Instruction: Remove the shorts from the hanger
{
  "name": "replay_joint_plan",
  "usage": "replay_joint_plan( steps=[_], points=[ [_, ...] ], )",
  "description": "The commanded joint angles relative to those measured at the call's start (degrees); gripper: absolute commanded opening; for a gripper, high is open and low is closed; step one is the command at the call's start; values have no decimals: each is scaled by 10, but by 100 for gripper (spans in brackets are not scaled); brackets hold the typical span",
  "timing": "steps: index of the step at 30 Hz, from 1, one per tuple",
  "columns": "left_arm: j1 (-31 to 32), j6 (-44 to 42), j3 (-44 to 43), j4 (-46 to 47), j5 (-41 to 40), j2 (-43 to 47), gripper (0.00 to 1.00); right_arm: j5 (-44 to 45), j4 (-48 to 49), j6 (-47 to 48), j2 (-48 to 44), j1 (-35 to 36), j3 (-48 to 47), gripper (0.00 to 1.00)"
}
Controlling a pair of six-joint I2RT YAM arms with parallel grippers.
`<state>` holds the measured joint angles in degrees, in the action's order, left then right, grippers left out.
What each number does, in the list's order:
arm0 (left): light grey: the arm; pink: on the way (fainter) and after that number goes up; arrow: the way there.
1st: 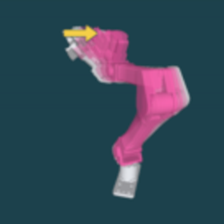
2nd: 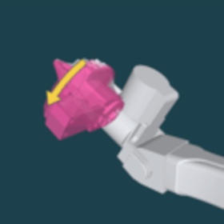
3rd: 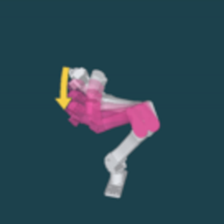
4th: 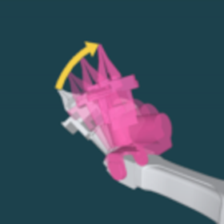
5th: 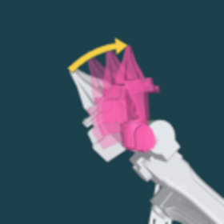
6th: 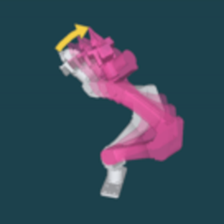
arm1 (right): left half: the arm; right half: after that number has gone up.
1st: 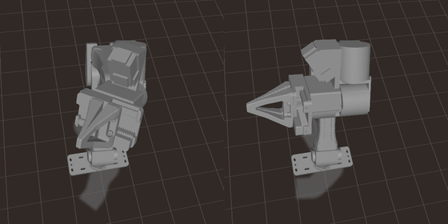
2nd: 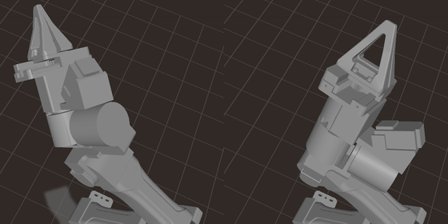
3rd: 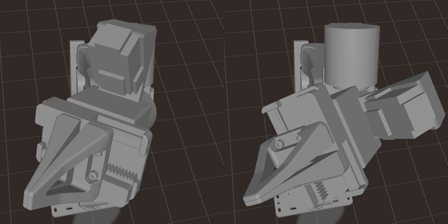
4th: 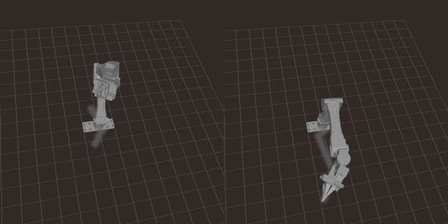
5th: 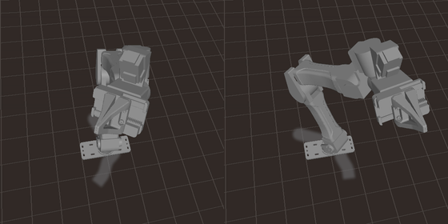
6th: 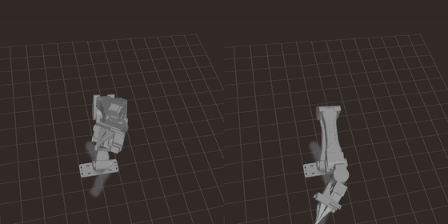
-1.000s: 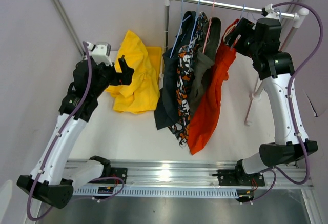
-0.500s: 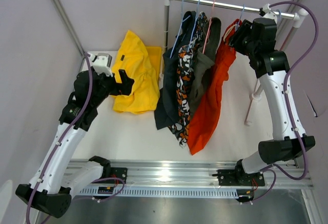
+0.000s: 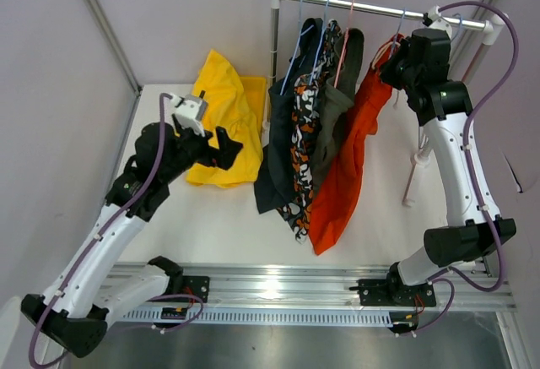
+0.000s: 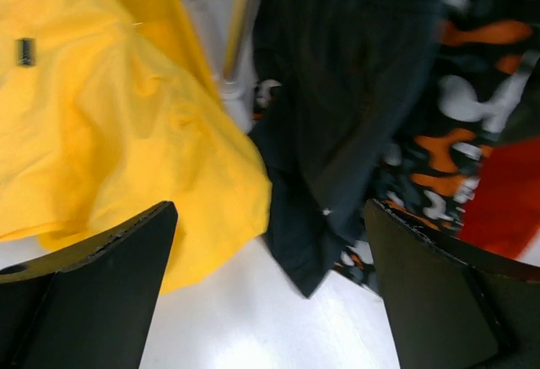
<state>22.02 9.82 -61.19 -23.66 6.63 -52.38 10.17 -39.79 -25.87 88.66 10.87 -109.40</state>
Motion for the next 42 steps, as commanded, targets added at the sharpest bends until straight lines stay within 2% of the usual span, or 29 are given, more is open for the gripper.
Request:
replay_joint_plan(
  steps=[1, 6, 9, 15, 24, 35, 38, 39, 40, 41, 42],
  points=[
    [89, -13, -31, 62, 38, 7, 99, 11, 0, 4, -9, 10, -54, 0],
    [237, 1, -32, 154, 67, -23, 99, 35, -26, 7, -30, 41, -112, 0],
    [294, -1, -40, 204, 78, -56, 99, 48, -40, 0, -53, 63, -119, 0],
    [361, -14, -85, 282, 79, -151, 99, 60, -56, -22, -113, 86, -84, 0],
    [416, -32, -161, 311, 51, -280, 99, 38, -63, -51, -164, 92, -26, 0],
    [442, -26, -220, 322, 43, -367, 98, 32, -69, -59, -190, 93, -15, 0],
    [447, -28, -220, 318, 24, -374, 64, 35, -73, -56, -191, 93, -20, 0],
    [448, -29, -220, 314, 19, -374, 44, 37, -72, -55, -190, 93, -23, 0],
    [450, -31, -219, 308, 12, -371, 33, 36, -73, -54, -189, 93, -25, 0],
    [455, -33, -218, 293, -7, -368, 12, 38, -73, -52, -189, 93, -27, 0],
    [457, -35, -216, 288, -18, -366, 1, 41, -73, -49, -186, 93, -27, 0]
  ],
)
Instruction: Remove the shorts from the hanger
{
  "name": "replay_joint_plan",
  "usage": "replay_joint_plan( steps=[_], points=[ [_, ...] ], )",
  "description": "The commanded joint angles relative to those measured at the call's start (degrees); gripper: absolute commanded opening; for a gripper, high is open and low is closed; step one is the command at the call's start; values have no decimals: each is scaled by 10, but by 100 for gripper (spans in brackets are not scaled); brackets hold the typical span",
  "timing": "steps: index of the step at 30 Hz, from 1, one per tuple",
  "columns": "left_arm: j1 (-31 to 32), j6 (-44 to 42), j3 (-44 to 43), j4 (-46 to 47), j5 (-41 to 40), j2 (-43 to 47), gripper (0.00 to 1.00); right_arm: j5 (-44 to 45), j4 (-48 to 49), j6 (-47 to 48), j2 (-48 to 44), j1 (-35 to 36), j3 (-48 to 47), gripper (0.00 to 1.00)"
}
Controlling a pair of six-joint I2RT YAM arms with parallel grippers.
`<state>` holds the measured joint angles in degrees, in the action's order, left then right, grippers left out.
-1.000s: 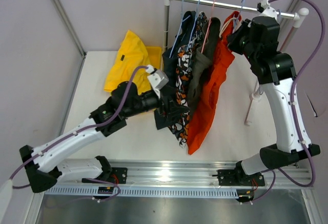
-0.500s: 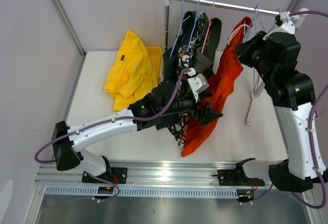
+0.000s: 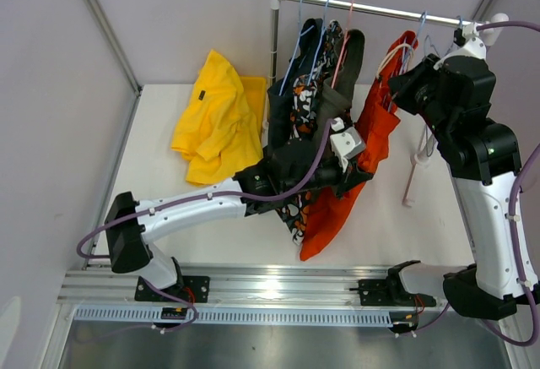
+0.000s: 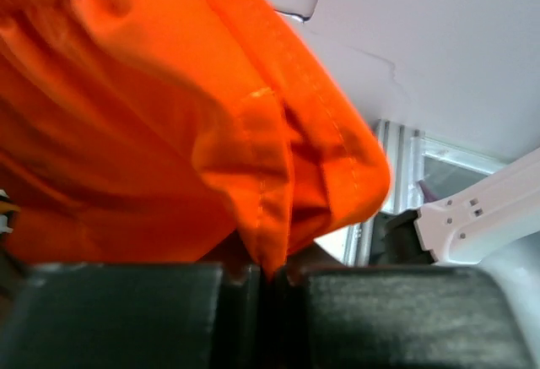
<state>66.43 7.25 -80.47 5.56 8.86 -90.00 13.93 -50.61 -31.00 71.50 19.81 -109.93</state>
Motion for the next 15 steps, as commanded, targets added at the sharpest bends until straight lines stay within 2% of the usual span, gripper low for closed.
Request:
replay_joint_plan(
  steps=[1, 6, 9, 13, 15],
  points=[
    [17, -11, -18, -7, -53, 17, 0, 5, 34, 5, -13, 4, -27, 0],
    [55, -16, 64, -13, -116, 88, 0, 32, 36, 28, 6, 1, -47, 0],
    [109, -14, 155, -8, -148, 140, 0, 34, 28, 44, 34, -14, -85, 0],
    [192, 1, 227, 9, -182, 178, 0, 25, 11, 53, 64, -37, -135, 0],
    [198, 23, 250, 17, -197, 177, 0, 26, 8, 51, 63, -40, -136, 0]
  ],
)
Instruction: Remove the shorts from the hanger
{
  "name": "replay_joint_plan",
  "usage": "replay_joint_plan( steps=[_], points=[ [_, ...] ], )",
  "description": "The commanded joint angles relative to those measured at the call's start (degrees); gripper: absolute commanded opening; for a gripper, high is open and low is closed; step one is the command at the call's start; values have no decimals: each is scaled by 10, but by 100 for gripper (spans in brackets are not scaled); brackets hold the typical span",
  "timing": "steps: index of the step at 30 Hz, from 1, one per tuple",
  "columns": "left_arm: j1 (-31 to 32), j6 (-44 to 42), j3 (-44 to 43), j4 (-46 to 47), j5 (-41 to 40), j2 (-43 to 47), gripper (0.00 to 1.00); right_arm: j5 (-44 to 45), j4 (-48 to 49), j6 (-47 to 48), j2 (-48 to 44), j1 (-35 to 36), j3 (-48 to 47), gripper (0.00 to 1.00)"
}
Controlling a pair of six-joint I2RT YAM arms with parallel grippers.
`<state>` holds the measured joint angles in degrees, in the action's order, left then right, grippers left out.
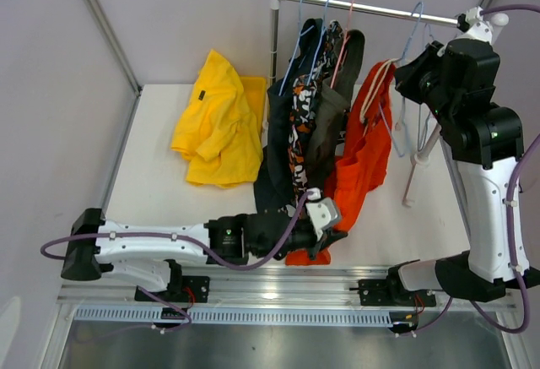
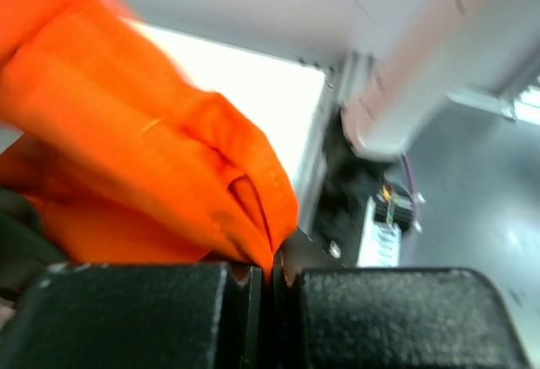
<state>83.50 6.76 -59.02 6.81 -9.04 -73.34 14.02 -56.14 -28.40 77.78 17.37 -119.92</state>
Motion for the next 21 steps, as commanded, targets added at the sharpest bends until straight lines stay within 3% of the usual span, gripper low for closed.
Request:
replay_joint_plan(
  steps=[1, 4, 7, 11, 14, 15, 16, 19, 20, 21],
  points=[
    [27, 33, 39, 10, -25, 7, 0, 23, 61, 22, -2, -15, -32, 0],
    [15, 26, 8, 15, -90, -27, 0, 5, 53, -2, -27, -15, 8, 0],
    [-39, 29, -63, -19, -99, -93, 0, -33, 47, -38, -78, -8, 79, 0],
    [-112, 29, -240, -64, -85, -184, 0, -72, 20, -78, -149, -4, 158, 0],
    [-163, 47, -375, -184, -85, -287, 0, -92, -13, -90, -181, -4, 173, 0],
    [-173, 53, -487, -224, -86, -315, 0, -94, -19, -91, -184, -4, 171, 0],
    [-184, 57, -516, -290, -88, -339, 0, -95, -26, -84, -187, -3, 167, 0],
    [-174, 56, -537, -316, -84, -357, 0, -74, -35, -61, -165, -6, 143, 0],
    [-166, 57, -518, -301, -80, -343, 0, -67, -34, -54, -158, -5, 135, 0],
    [-157, 59, -441, -286, -82, -301, 0, -54, -30, -46, -150, -7, 123, 0]
  ],
)
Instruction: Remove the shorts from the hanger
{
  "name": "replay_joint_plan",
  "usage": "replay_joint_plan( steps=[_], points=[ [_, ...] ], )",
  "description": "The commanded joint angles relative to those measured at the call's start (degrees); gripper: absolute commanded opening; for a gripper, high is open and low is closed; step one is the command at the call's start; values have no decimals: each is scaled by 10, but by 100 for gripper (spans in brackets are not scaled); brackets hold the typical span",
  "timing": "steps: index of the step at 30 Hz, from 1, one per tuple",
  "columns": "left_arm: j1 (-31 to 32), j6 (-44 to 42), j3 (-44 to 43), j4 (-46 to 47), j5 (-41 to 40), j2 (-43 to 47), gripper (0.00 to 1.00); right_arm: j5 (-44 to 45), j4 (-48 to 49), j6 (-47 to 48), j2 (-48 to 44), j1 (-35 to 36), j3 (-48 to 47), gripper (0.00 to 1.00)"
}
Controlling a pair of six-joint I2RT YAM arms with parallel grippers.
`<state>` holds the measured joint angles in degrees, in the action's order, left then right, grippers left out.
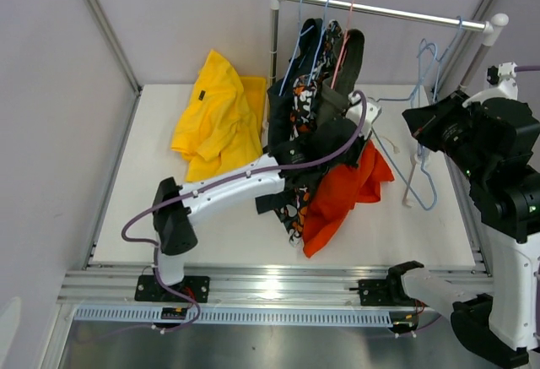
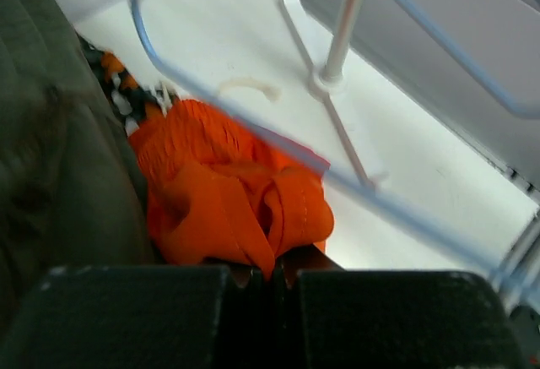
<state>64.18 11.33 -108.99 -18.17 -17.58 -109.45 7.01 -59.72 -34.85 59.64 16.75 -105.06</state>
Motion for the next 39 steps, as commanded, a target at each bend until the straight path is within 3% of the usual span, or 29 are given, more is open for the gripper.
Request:
replay_joint_plan(
  steps=[1, 4, 7, 10, 16, 20, 26, 33, 39],
  points=[
    [57, 18, 83, -15, 0, 84, 0, 24, 14, 35, 49, -2, -33, 0],
    [97, 47, 179, -37, -18, 166, 0, 42, 36, 63, 100, -20, -68, 0],
    [137, 63, 220, -75, -57, 249, 0, 42, 58, 77, 141, -42, -109, 0],
    [155, 77, 233, -162, -110, 329, 0, 48, 84, 94, 196, -64, -137, 0],
    [155, 68, 249, -217, -190, 464, 0, 38, 133, 103, 261, -116, -175, 0],
    [154, 62, 264, -228, -222, 490, 0, 14, 108, 95, 308, -132, -224, 0],
    [154, 63, 307, -190, -222, 510, 0, -2, 143, 85, 264, -133, -176, 0],
    [154, 44, 259, -205, -242, 512, 0, 13, 152, 93, 284, -150, -195, 0],
    [154, 39, 238, -226, -260, 524, 0, -10, 150, 85, 369, -169, -240, 0]
  ],
)
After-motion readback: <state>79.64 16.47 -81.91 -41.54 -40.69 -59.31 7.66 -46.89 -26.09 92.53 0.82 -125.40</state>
